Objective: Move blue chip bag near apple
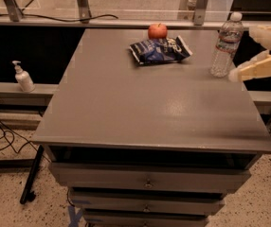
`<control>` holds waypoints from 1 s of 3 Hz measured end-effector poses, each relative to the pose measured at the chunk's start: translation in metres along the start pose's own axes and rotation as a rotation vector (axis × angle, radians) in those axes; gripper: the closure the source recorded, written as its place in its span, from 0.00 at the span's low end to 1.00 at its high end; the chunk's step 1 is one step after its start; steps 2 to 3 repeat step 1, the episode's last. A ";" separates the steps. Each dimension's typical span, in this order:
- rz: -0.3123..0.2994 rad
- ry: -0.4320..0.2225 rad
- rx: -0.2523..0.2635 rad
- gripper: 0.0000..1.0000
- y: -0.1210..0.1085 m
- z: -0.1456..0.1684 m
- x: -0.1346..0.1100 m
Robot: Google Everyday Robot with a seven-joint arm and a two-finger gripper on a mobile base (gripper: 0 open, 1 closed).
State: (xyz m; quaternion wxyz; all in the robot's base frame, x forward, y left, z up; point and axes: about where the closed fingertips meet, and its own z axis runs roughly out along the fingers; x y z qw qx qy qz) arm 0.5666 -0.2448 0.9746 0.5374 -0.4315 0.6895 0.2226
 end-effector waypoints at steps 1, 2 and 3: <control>-0.016 0.005 -0.076 0.00 0.019 -0.002 -0.006; -0.016 0.005 -0.076 0.00 0.019 -0.002 -0.006; -0.016 0.005 -0.076 0.00 0.019 -0.002 -0.006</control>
Offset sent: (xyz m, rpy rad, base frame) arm 0.0000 0.0000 0.0000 0.0000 0.0000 0.0000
